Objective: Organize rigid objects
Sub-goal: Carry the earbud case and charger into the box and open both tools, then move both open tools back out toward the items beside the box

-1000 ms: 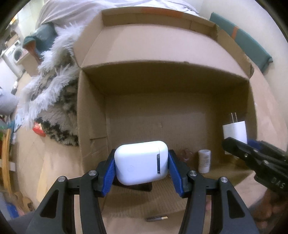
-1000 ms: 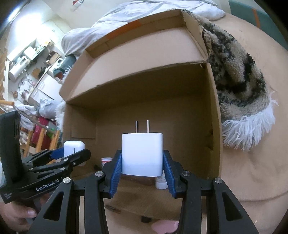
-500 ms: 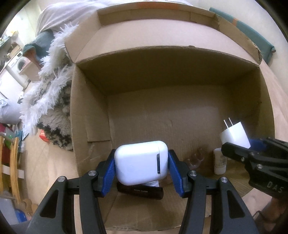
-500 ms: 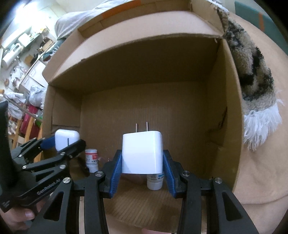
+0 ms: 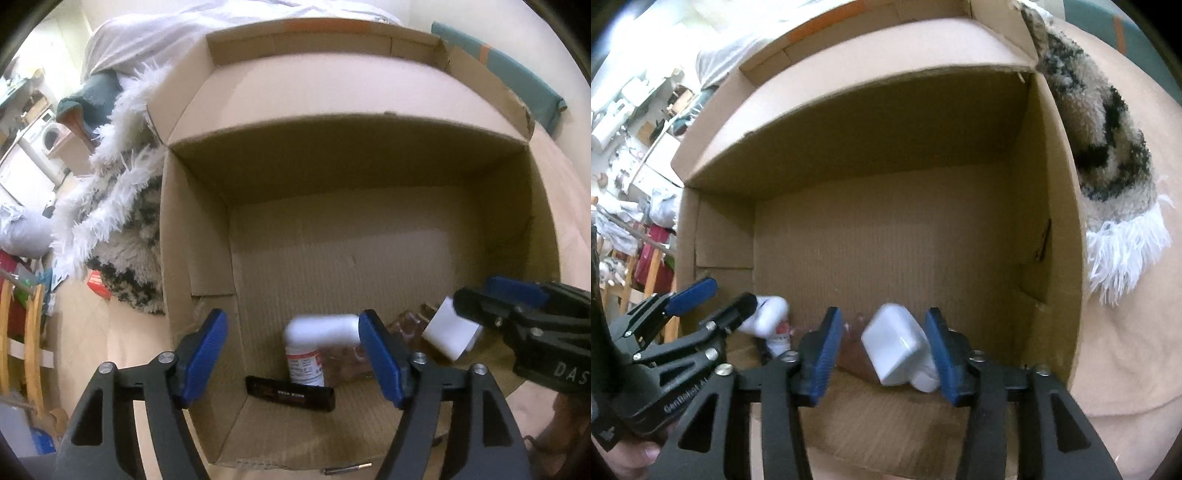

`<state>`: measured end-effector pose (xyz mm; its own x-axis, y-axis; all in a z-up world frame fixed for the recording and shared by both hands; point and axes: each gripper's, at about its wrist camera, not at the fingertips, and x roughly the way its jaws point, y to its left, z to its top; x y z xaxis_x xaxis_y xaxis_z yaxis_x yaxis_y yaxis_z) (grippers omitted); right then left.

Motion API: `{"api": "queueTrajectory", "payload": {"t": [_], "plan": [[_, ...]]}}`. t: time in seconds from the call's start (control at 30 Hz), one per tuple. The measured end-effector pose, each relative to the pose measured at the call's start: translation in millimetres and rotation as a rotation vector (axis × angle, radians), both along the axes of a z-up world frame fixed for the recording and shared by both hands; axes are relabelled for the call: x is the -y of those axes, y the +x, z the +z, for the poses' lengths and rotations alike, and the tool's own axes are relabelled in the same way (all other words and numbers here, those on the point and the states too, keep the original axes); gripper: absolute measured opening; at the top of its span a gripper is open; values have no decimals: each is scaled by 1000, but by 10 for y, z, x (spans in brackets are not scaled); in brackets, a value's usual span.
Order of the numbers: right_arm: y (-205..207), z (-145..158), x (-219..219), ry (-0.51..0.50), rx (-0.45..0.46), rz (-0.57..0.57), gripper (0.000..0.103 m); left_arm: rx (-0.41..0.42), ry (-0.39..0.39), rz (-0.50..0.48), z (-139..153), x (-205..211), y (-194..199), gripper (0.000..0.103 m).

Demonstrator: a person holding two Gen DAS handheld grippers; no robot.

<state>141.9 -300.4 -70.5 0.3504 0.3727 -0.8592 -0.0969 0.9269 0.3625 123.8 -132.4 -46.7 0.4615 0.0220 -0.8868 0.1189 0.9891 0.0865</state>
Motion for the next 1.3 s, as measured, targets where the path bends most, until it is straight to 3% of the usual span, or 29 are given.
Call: {"api": "queueTrajectory", "payload": {"t": [0.3,0.77,1.13,1.3], "plan": [[-12,70,-5,58,34,10,75,-15,18,2,28,2,5,72],[-69,158,36,67,65,-10,75,46,16,15,290,-38,-88,71],[-428,346,257,60,95,-79,75,39,-18,63,367,-252,-354,72],[-634,313,353,95,64,-114,75,35,-38,80,395,-336,-563,72]]}}
